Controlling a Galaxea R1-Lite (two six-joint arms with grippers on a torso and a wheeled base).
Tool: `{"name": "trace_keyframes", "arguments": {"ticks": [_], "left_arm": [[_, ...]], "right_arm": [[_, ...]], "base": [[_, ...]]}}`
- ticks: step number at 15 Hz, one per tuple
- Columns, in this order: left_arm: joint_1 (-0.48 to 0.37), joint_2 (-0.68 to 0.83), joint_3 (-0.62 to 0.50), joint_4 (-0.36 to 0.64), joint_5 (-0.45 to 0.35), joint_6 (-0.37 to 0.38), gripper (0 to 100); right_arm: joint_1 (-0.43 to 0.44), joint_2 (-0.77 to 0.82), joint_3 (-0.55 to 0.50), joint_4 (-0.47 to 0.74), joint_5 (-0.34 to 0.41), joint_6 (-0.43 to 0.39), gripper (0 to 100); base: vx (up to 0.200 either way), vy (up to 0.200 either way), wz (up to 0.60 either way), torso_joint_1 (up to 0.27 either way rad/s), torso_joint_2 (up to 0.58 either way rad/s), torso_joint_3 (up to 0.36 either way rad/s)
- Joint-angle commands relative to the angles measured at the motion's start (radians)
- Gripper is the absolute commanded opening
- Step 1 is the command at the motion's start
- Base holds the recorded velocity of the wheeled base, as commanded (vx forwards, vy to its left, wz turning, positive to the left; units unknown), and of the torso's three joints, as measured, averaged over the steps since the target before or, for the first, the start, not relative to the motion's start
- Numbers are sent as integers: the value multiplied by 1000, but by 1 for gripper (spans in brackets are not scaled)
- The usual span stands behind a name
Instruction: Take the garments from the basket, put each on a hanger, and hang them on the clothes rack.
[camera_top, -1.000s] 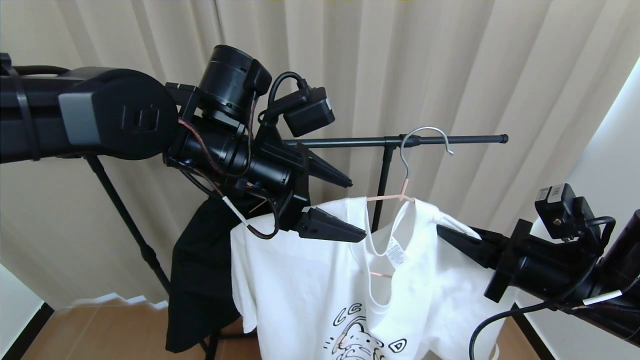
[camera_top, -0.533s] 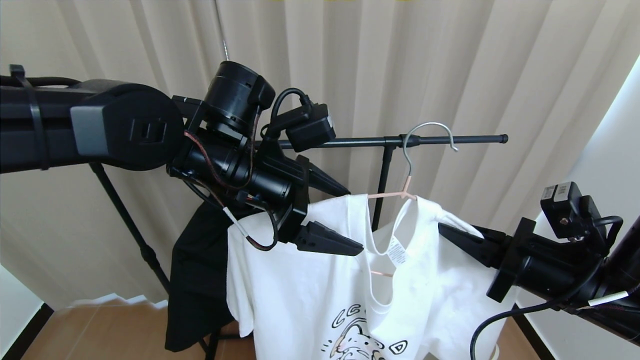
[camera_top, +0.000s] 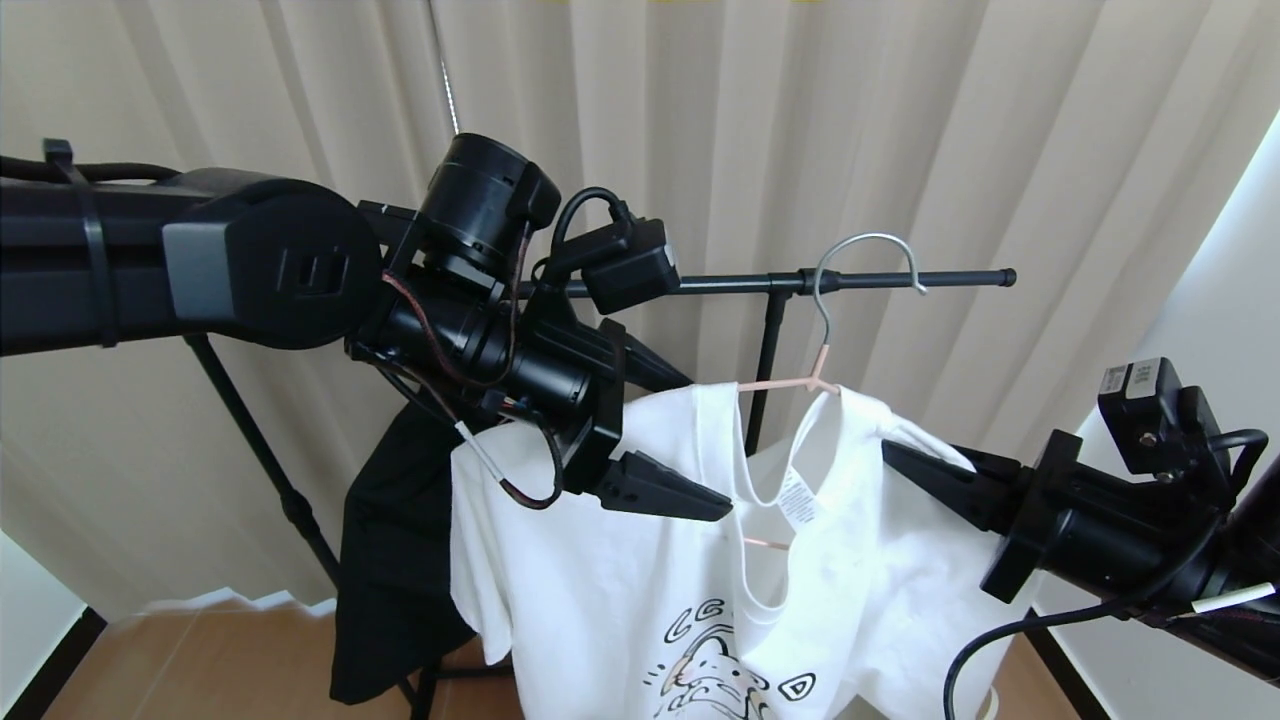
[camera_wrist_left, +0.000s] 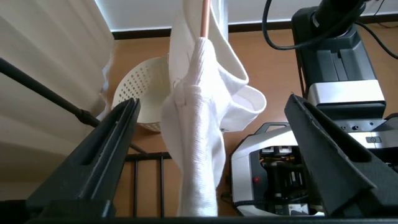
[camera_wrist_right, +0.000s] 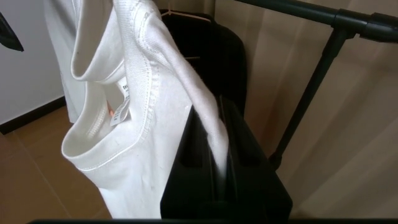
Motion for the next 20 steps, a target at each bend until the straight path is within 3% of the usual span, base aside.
{"name": "trace_keyframes", "arguments": {"ticks": [1,3,4,18,19,20], "left_arm": [[-2,9,0,-1,1,-1,100],[-7,17,-2,-1,3,-3,100],[-7,20,-2,-1,3,-3,0],[-1,13,-2,-8,4,-1,0],[-1,13,-2,-9,4,-1,0],[1,12,0,-26,4,-3,0]], "right_arm": [[13,-8,-2,0,0,0,0],[13,-8,-2,0,0,0,0],[13,-8,-2,0,0,0,0],[14,-12,-3,6,0,-5,0],[14,-14,-5,6,0,-5,100],[14,-15,-5,6,0,-3,100]], "base": [[0,0,0,0,0,0],[0,0,0,0,0,0],[0,0,0,0,0,0],[0,0,0,0,0,0],[0,0,0,0,0,0],[0,0,0,0,0,0]]}}
